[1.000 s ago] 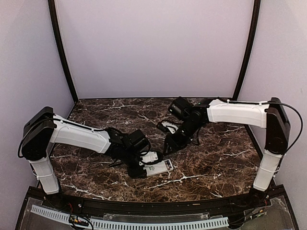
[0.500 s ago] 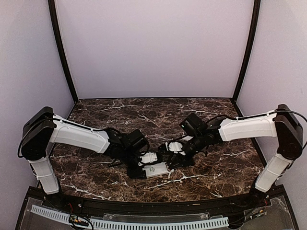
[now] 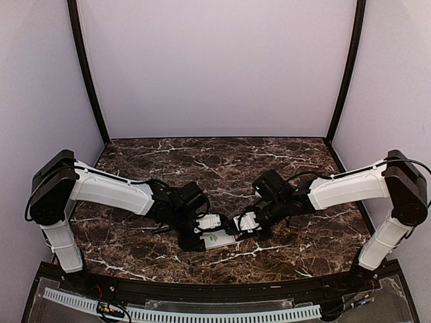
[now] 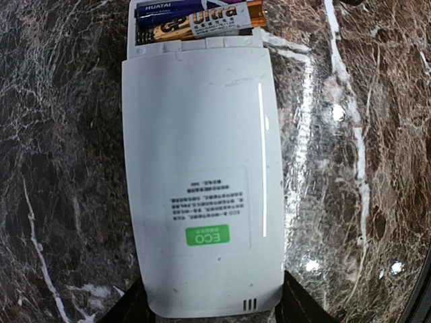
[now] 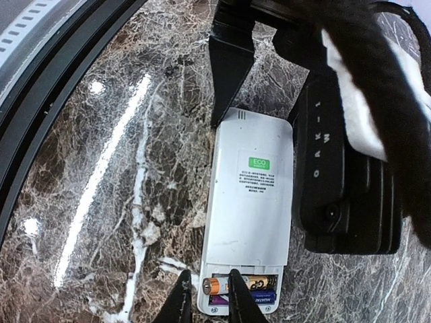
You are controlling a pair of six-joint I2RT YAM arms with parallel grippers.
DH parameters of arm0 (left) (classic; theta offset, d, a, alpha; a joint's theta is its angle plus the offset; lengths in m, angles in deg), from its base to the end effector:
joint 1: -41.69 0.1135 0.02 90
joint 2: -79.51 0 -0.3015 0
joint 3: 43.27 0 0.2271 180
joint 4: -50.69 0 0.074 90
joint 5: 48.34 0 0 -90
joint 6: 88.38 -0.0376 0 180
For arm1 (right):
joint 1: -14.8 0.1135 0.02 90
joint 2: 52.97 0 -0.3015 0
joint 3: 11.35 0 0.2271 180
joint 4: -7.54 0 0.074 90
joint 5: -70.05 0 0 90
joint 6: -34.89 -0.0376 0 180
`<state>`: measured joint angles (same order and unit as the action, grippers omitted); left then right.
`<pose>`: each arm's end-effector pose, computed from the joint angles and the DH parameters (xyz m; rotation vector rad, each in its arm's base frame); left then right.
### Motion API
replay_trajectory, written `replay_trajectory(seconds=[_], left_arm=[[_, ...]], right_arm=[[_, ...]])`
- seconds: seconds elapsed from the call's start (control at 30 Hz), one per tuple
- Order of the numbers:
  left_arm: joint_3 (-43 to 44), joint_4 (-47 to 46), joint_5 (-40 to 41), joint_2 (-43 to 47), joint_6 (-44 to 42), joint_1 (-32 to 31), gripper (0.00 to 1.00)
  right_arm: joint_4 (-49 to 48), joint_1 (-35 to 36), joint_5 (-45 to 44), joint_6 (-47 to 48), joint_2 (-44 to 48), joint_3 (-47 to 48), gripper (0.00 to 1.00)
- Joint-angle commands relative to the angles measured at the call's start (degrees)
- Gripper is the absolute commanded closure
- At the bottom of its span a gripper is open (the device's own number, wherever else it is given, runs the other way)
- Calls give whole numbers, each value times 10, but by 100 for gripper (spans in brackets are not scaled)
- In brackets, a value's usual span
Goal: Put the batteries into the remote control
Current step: Adjust the battery in the battery compartment.
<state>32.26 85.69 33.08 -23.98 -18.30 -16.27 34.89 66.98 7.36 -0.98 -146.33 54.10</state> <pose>0.1764 -0.2924 0.2012 1.7445 2.0810 -0.4053 0.1701 0.2472 0.2199 -2.0886 1.3306 0.5867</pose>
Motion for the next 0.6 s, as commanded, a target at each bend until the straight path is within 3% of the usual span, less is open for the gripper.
replay_trajectory(seconds=[0.0, 0.57], left_arm=[[-15, 40, -16, -1, -6, 1, 87], [-14, 40, -13, -4, -6, 1, 87]], right_arm=[[-19, 9, -31, 34, -9, -13, 83], [-24, 21, -67, 49, -33, -14, 88]])
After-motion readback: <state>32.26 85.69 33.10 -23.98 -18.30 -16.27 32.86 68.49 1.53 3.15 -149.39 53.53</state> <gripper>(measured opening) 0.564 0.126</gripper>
